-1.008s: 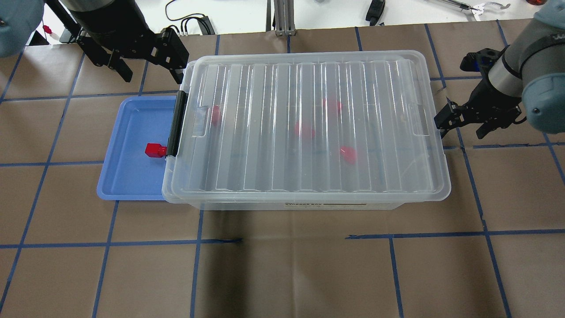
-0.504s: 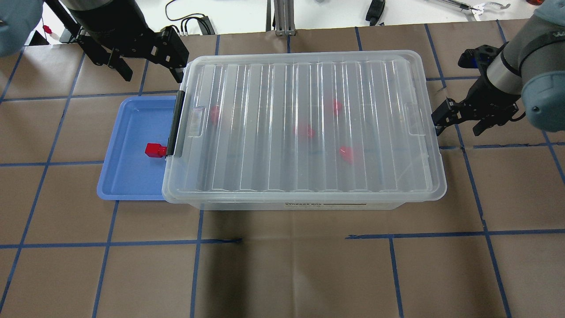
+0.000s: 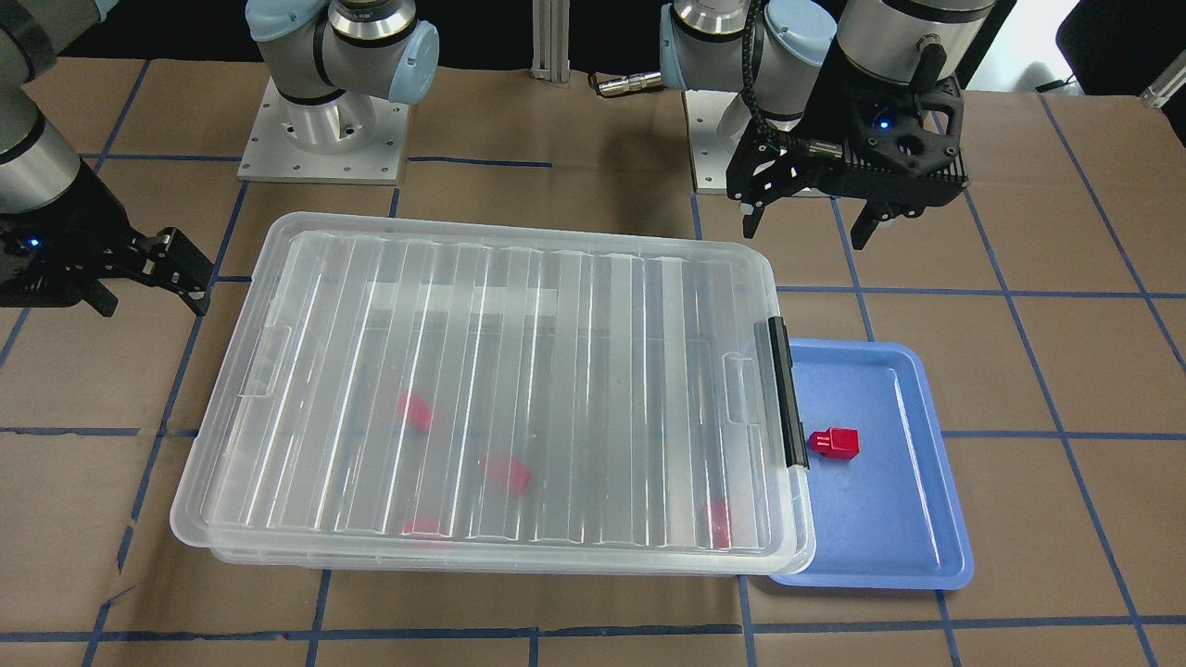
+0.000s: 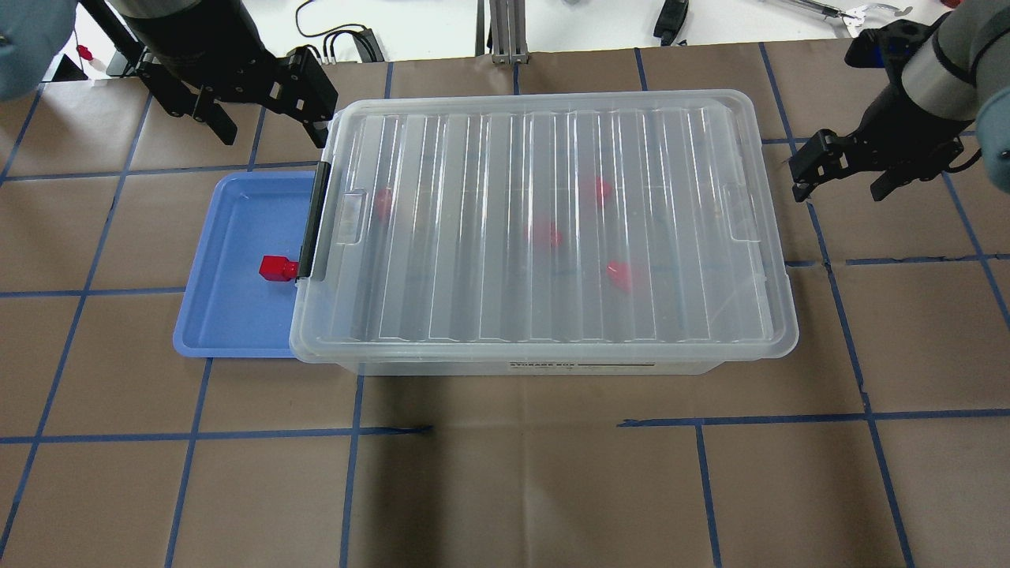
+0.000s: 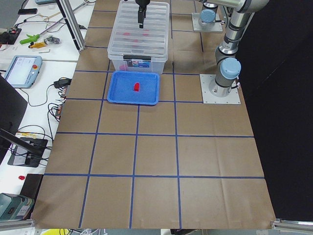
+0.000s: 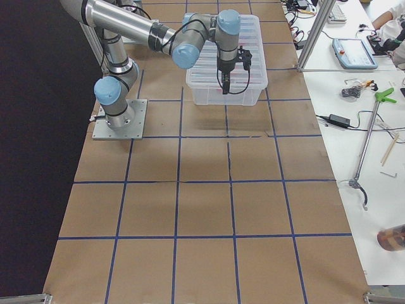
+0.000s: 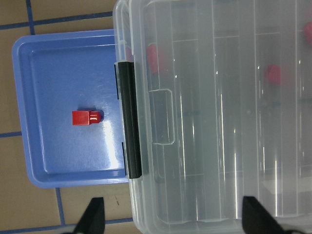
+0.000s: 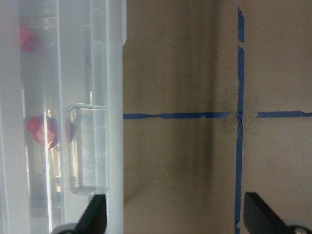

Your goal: Place red block in blue tray from box

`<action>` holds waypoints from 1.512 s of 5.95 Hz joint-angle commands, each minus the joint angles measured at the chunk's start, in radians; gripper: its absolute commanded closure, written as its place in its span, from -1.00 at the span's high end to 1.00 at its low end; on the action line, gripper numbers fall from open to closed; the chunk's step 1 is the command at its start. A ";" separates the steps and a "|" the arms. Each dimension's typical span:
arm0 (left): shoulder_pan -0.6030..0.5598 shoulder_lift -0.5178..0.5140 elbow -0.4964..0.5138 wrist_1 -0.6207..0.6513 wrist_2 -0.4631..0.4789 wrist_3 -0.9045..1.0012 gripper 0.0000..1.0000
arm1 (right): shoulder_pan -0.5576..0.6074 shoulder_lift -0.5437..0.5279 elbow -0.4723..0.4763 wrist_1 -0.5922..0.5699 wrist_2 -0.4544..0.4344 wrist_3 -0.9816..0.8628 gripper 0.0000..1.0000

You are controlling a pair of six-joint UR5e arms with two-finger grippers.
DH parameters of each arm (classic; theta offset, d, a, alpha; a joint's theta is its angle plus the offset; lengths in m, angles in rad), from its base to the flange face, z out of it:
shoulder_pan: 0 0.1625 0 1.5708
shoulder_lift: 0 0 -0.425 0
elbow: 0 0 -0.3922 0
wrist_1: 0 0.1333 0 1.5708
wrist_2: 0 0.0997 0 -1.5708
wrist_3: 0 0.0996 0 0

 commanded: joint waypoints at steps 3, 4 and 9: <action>0.000 -0.001 0.002 0.000 -0.002 0.001 0.97 | 0.287 -0.004 -0.256 0.299 -0.083 0.355 1.00; 0.000 -0.001 0.002 0.000 -0.002 0.001 0.97 | 0.329 -0.008 -0.258 0.325 -0.100 0.387 1.00; 0.002 -0.001 0.003 0.000 -0.002 0.001 0.97 | 0.328 0.001 -0.252 0.323 -0.070 0.385 1.00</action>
